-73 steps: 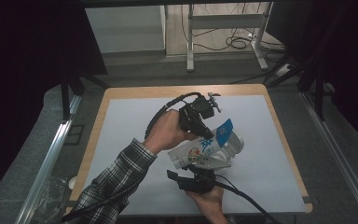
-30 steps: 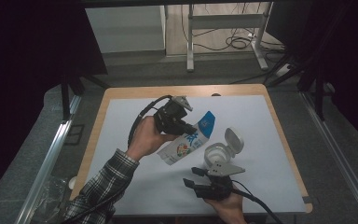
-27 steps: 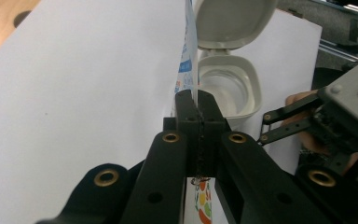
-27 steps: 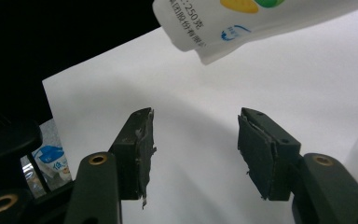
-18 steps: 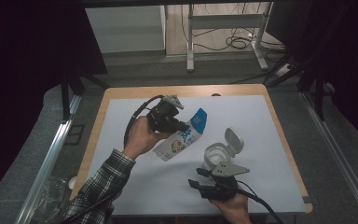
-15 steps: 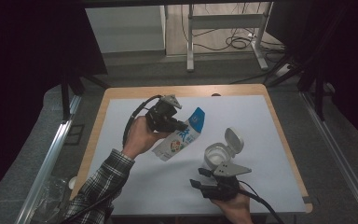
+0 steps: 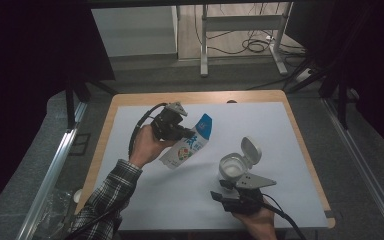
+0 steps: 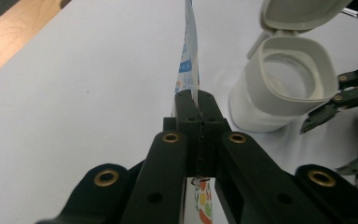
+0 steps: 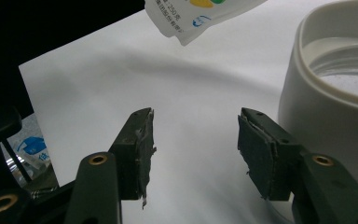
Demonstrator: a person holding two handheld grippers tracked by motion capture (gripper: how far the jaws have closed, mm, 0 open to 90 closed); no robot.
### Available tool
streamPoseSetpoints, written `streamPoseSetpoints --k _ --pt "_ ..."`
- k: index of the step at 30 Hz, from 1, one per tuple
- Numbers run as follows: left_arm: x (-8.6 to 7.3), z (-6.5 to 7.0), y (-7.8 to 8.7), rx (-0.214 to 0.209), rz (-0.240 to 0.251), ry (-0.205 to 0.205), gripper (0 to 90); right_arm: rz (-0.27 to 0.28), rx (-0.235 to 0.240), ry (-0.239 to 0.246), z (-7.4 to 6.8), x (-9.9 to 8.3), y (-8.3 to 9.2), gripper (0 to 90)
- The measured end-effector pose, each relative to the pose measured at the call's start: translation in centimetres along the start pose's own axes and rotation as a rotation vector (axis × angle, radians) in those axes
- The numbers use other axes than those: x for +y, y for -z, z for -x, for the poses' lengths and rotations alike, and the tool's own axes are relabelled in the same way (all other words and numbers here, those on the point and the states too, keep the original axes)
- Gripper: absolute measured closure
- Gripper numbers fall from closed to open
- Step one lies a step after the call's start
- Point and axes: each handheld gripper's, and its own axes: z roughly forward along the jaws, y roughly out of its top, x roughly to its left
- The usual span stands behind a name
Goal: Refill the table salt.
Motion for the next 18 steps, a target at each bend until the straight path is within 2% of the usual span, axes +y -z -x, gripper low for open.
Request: streamPoseSetpoints --k 7,18 --pt "-1.0 -0.8 -0.2 0.006 0.01 0.014 90.0 -0.004 -0.003 0.004 0.0 -0.2 0.0 45.8" --pt "-1.9 -1.2 -0.1 0.019 0.016 0.033 90.0 -0.002 0.0 0.002 0.0 -0.2 -0.1 45.8"
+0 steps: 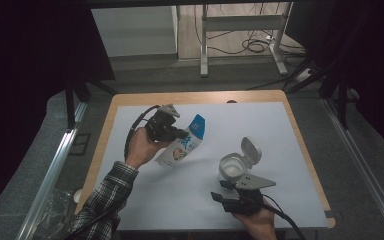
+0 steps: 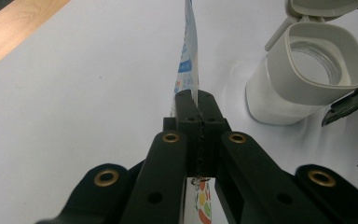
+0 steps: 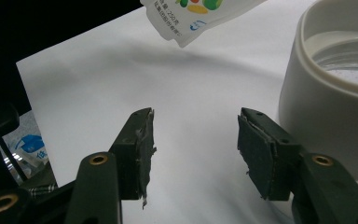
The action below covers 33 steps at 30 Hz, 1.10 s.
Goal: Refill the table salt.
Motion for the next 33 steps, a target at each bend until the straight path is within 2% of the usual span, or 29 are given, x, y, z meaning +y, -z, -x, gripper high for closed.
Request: streamPoseSetpoints --k 9,16,21,27,33 --pt "-0.1 0.0 0.2 -0.002 0.006 -0.001 90.0 0.001 0.0 0.001 0.0 0.0 -0.1 45.8" --pt "0.1 0.5 1.0 -0.01 0.014 -0.006 90.0 0.011 0.024 -0.012 -0.2 0.0 -0.8 49.0" --pt "0.5 1.0 2.0 -0.01 0.011 -0.024 90.0 0.022 0.06 -0.009 -0.6 0.5 -2.4 55.0" --pt "0.9 1.7 3.3 -0.017 0.022 -0.035 90.0 0.015 0.103 0.006 -1.8 1.7 -5.3 58.9" --pt "1.0 2.1 4.4 -0.022 0.028 -0.047 90.0 0.008 0.117 0.016 -2.5 3.3 -8.3 65.4"
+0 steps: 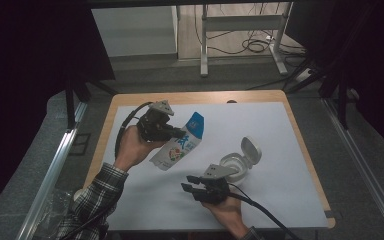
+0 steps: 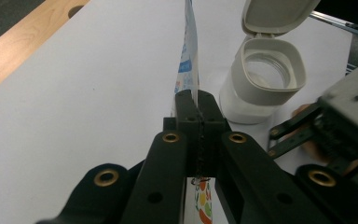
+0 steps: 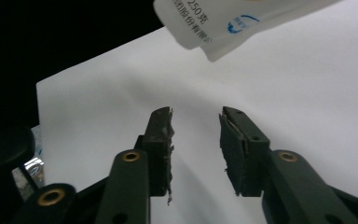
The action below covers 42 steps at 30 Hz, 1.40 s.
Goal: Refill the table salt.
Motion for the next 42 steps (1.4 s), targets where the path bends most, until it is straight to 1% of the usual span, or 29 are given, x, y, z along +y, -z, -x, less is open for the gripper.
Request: streamPoseSetpoints --k 1,2,3,4,7,10,15,16,17,19,23,24,26,27,29,32,35,40,42 --pt "0.0 0.0 0.2 0.0 0.002 0.0 90.0 -0.003 0.001 0.004 0.0 0.3 -0.5 66.9" --pt "-0.1 0.0 0.2 -0.005 0.011 0.009 90.0 0.0 0.003 0.004 0.1 0.5 -1.0 68.2" --pt "-0.2 0.0 0.3 -0.007 0.013 0.011 90.0 0.0 -0.005 0.014 0.2 0.7 -1.4 69.1" --pt "-0.3 0.0 0.4 -0.009 0.016 0.011 90.0 -0.002 -0.006 0.005 0.3 0.9 -1.8 69.7" --pt "-0.5 -0.1 0.7 -0.013 0.011 0.005 90.0 0.001 -0.005 0.009 0.6 1.2 -2.9 69.9" --pt "-0.6 -0.1 0.9 -0.014 0.013 0.007 90.0 0.003 -0.001 0.013 0.7 1.6 -3.7 69.9" --pt "-0.5 0.0 1.2 -0.012 0.013 0.004 90.0 0.009 -0.016 0.046 1.1 2.3 -4.9 69.9" --pt "-0.5 0.0 1.2 -0.013 0.013 0.002 90.0 0.011 -0.018 0.043 1.2 2.4 -5.0 69.8" --pt "-0.5 0.0 1.3 -0.016 0.013 0.001 90.0 0.011 -0.026 0.046 1.3 2.4 -5.1 69.8" --pt "-0.5 0.1 1.3 -0.018 0.013 0.002 90.0 0.012 -0.019 0.045 1.5 2.5 -5.2 69.9" --pt "-0.6 0.0 1.4 -0.021 0.013 0.001 90.0 0.028 -0.002 0.068 1.6 2.7 -5.2 69.9" --pt "-0.7 0.0 1.4 -0.024 0.015 0.003 90.0 0.03 0.004 0.08 1.7 2.8 -5.1 69.9" --pt "-0.7 -0.1 1.4 -0.028 0.016 0.004 90.0 0.034 0.004 0.093 1.7 2.9 -5.1 70.0" --pt "-0.8 -0.1 1.3 -0.031 0.016 0.005 90.0 0.04 0.012 0.083 1.7 2.9 -5.1 70.8" --pt "-0.8 -0.1 1.3 -0.032 0.015 0.005 90.0 0.049 0.021 0.085 1.8 3.0 -5.1 72.0" --pt "-0.8 -0.1 1.3 -0.035 0.015 0.006 90.0 0.059 0.022 0.093 1.7 3.1 -5.0 76.5" --pt "-0.9 -0.2 1.3 -0.04 0.018 0.007 90.0 0.063 0.009 0.113 1.6 3.2 -4.9 81.2" --pt "-1.1 -0.2 1.4 -0.048 0.028 0.013 90.0 0.062 -0.008 0.098 1.7 3.1 -4.8 88.7" --pt "-1.2 -0.3 1.5 -0.048 0.03 0.018 90.0 0.066 -0.013 0.093 1.7 3.1 -4.7 89.4"
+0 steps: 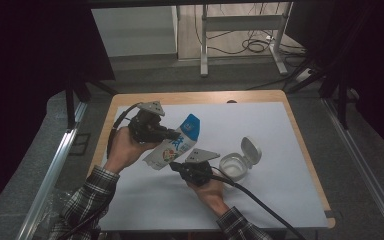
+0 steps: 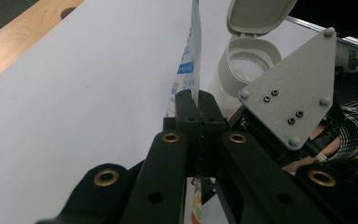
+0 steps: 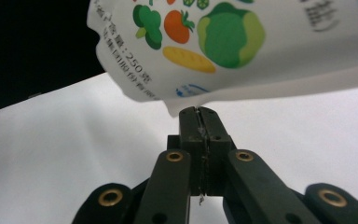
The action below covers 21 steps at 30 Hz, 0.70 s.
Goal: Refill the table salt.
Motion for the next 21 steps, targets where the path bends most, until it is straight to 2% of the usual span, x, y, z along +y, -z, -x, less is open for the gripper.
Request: streamPoseSetpoints --k 9,13,21 --pt "-0.3 -0.1 0.3 -0.005 0.003 -0.001 90.0 0.006 -0.019 -0.015 0.2 0.1 0.2 89.1" --pt "-0.4 -0.2 0.4 -0.002 0.0 0.001 90.0 0.001 -0.043 -0.018 0.3 0.1 0.3 80.4" --pt "-1.1 -0.4 1.0 0.001 0.005 0.012 90.0 0.014 -0.043 -0.041 0.3 0.2 0.9 65.1"
